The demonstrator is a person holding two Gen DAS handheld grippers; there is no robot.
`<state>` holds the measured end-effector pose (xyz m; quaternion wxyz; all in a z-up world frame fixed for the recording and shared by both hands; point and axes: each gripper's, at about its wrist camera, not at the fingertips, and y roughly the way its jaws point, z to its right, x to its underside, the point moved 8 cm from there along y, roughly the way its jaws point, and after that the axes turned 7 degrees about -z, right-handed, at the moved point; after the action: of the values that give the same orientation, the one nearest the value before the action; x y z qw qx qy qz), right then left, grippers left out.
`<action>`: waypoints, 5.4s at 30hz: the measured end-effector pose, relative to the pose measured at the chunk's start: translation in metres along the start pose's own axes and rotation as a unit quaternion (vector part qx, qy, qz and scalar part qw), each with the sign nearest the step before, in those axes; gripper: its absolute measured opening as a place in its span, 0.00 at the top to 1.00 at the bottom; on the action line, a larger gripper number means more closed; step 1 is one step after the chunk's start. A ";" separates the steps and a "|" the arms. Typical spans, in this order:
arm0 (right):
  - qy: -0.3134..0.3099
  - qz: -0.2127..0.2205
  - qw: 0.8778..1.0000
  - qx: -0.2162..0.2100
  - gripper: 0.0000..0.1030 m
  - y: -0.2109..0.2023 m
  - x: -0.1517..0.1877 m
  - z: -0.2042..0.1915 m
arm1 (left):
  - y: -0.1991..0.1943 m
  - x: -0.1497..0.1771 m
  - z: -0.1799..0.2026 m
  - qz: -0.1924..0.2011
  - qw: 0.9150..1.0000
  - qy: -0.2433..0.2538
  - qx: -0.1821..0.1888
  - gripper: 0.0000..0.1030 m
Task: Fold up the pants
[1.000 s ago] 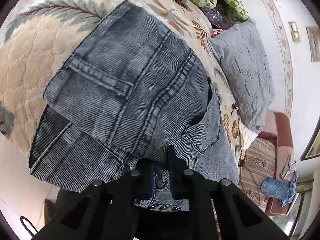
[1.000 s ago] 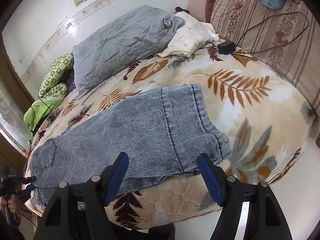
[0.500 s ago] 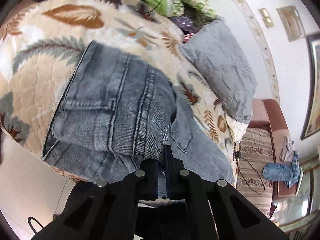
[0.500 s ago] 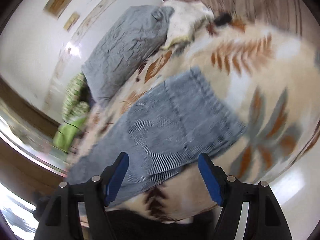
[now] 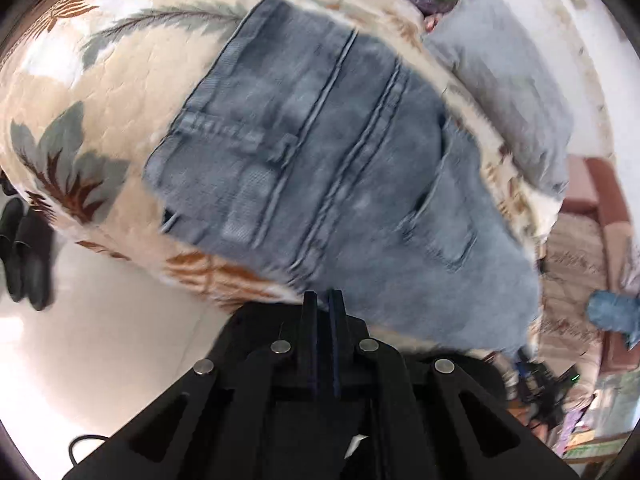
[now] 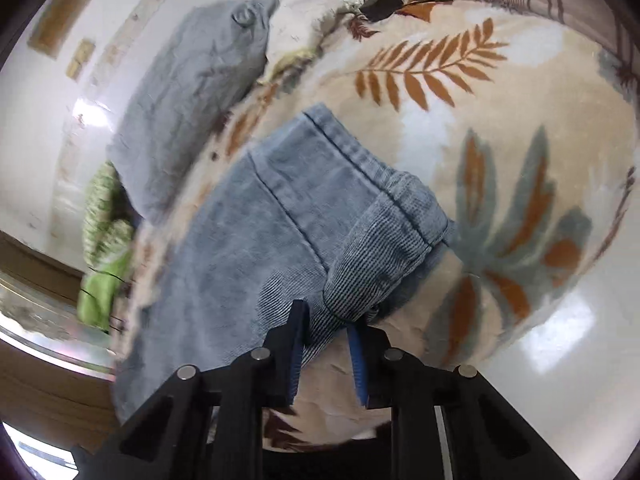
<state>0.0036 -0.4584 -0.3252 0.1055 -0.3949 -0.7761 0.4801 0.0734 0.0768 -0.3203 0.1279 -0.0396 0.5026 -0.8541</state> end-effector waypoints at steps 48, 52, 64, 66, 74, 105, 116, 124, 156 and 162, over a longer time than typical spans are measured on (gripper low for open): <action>-0.366 -0.274 0.887 -0.069 0.43 0.183 0.016 -0.306 | 0.043 -0.023 0.098 0.031 0.966 0.221 -0.132 0.30; -0.417 -0.284 0.863 -0.038 0.78 0.182 0.024 -0.304 | 0.043 -0.024 0.096 0.027 0.967 0.216 -0.131 0.30; -0.520 -0.168 0.835 0.068 0.92 0.172 0.021 -0.329 | 0.041 -0.028 0.096 0.020 0.969 0.207 -0.133 0.30; -0.506 -0.160 0.845 0.064 0.92 0.177 0.017 -0.331 | 0.042 -0.028 0.096 0.021 0.969 0.208 -0.134 0.30; -0.314 -0.142 0.937 -0.054 0.88 0.159 -0.027 -0.304 | 0.036 -0.018 0.091 0.018 0.967 0.207 -0.147 0.30; -0.031 0.009 0.996 -0.082 0.88 -0.050 -0.016 -0.014 | 0.064 -0.005 0.222 0.022 0.904 0.376 -0.203 0.28; -0.031 -0.037 0.998 -0.045 0.88 0.014 -0.011 -0.022 | 0.122 -0.014 0.223 -0.024 0.896 0.364 -0.252 0.21; 0.005 -0.005 0.992 -0.124 0.88 -0.035 -0.007 -0.003 | 0.107 0.006 0.257 -0.020 0.890 0.393 -0.231 0.22; 0.141 0.033 0.968 -0.205 0.76 -0.002 -0.015 0.007 | 0.147 0.007 0.254 -0.049 0.923 0.341 -0.173 0.20; 0.212 0.024 0.951 -0.223 0.75 0.022 -0.016 0.027 | 0.155 0.009 0.259 -0.042 0.915 0.354 -0.187 0.20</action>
<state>0.0106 -0.4827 -0.3546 0.1653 -0.5201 -0.8133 0.2018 0.1434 -0.2168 -0.3281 -0.1043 0.2212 0.6632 -0.7074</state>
